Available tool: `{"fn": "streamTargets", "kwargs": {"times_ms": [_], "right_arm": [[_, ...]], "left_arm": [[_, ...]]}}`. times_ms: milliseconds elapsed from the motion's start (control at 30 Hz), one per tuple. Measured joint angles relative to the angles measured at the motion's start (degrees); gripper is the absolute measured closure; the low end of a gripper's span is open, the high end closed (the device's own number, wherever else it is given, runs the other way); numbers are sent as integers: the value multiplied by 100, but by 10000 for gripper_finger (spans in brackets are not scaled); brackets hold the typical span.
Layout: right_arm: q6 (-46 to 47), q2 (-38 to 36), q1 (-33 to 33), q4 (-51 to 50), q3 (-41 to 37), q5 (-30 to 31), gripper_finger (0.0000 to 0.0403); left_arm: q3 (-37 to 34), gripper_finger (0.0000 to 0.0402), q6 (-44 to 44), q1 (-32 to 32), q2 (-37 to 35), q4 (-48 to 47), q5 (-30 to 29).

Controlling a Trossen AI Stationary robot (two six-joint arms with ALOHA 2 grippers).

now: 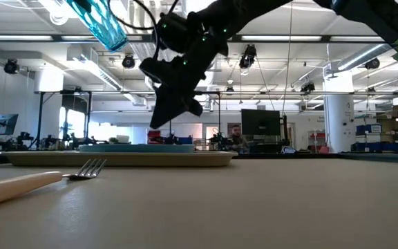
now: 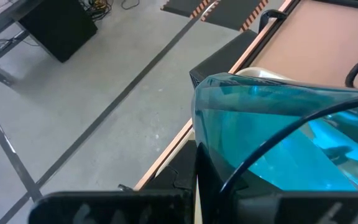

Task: Pick and place plate/cup/fork/spoon on tray
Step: Put the blue cup on the white serving tray to the top right of the light blue plate

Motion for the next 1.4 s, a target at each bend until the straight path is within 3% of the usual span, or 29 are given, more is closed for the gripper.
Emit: {"fn": "streamTargets", "kwargs": {"times_ms": [233,400,900,1100,1400], "right_arm": [[27,-472,35,42,0,47,394],[65,-880,143,41,0,132,394],[20,-1742,795,72,0,423,394],[23,-1775,1145,70,-2,433,394],[70,-1775,1495,72,-2,582,394]], "left_arm": [[-132,401,-54,0,45,-398,-81],[-531,402,-239,3,241,-898,-838],[-1994,402,-455,42,1136,214,-920],[-2118,402,-310,222,1637,231,-1433],[-2224,401,-299,639,1999,614,-540]]}}
